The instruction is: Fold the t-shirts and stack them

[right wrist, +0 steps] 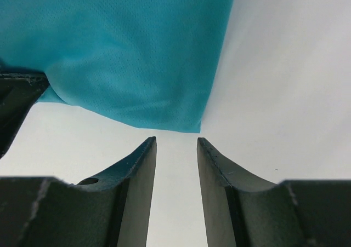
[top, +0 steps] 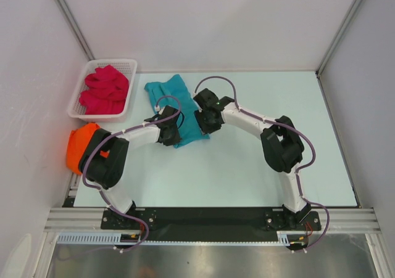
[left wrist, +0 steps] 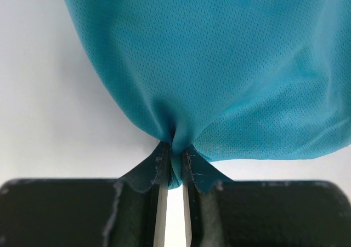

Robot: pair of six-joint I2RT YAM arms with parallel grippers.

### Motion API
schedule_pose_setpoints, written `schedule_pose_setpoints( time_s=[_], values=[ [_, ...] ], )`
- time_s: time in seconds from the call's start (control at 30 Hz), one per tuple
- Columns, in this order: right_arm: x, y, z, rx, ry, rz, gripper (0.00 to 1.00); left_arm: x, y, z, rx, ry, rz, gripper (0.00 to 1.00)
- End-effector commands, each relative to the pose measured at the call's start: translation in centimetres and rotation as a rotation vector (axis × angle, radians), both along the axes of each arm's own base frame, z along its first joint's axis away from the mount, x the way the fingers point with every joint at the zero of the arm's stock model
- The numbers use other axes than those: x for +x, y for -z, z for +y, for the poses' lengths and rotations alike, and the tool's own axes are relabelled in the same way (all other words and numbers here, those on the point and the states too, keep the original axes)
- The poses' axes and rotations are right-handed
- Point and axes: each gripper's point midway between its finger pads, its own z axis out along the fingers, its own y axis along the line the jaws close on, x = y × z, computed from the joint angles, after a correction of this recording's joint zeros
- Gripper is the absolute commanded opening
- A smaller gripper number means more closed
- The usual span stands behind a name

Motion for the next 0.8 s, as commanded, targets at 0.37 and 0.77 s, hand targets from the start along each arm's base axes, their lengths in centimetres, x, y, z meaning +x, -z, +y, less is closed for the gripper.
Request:
schedule_pose_setpoints(
  time_s=[0.37,0.77],
  values=[
    [1.5,0.7,0.6,-0.031,-0.006,-0.015,0.41,-0.8,-0.8,1.1,0.038,0.002,0.005,0.17],
    [0.9,2.8,0.7,-0.025,0.003,0.028,0.41,-1.2,-2.1,2.3,0.043,-0.012,-0.017,0.17]
  ],
)
